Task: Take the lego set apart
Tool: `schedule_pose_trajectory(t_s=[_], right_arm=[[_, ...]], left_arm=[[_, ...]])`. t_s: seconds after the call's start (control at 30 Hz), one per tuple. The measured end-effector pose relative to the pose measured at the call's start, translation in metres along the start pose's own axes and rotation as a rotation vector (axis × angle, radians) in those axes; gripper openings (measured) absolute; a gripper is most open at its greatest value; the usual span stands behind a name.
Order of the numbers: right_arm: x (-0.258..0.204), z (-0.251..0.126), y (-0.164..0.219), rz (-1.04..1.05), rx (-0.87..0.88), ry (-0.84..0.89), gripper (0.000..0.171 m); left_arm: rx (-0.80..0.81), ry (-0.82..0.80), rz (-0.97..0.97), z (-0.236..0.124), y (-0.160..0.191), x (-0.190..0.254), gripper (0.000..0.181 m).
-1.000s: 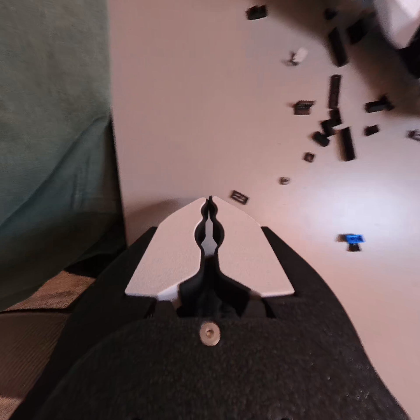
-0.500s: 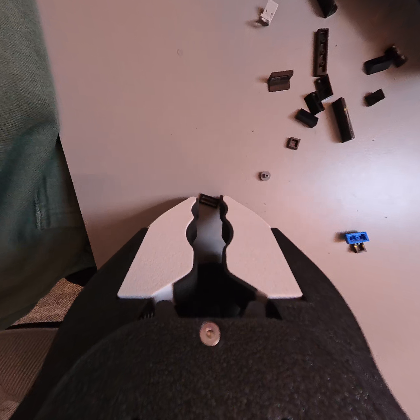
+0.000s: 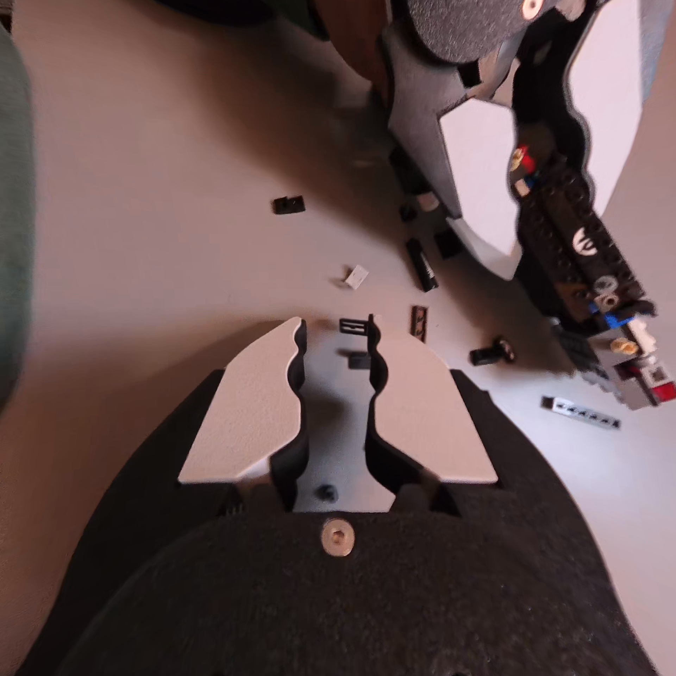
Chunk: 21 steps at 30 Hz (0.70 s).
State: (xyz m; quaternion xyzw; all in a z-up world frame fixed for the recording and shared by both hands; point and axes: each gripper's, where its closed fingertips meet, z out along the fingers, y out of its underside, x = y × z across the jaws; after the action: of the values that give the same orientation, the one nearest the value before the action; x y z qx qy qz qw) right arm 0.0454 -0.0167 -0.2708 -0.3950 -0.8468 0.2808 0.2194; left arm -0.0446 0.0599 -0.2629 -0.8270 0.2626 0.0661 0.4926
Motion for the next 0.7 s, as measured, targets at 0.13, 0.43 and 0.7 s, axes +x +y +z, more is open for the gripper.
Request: schedule_pose_trajectory(t_s=[0.13,0.43,0.7], right_arm=[[0.006,-0.003,-0.014,0.030,0.069,-0.020,0.040],[0.086,-0.026,-0.039,-0.041,0.158,0.277,0.040],[0.109,0.008,-0.031,-0.224,0.031,0.259,0.040]], left_arm=[[0.003,0.010,0.003,0.000,0.000,0.000,0.033],[0.012,0.030,0.003,-0.001,0.000,0.002,0.033],[0.022,0.050,-0.020,-0.002,0.000,0.001,0.033]])
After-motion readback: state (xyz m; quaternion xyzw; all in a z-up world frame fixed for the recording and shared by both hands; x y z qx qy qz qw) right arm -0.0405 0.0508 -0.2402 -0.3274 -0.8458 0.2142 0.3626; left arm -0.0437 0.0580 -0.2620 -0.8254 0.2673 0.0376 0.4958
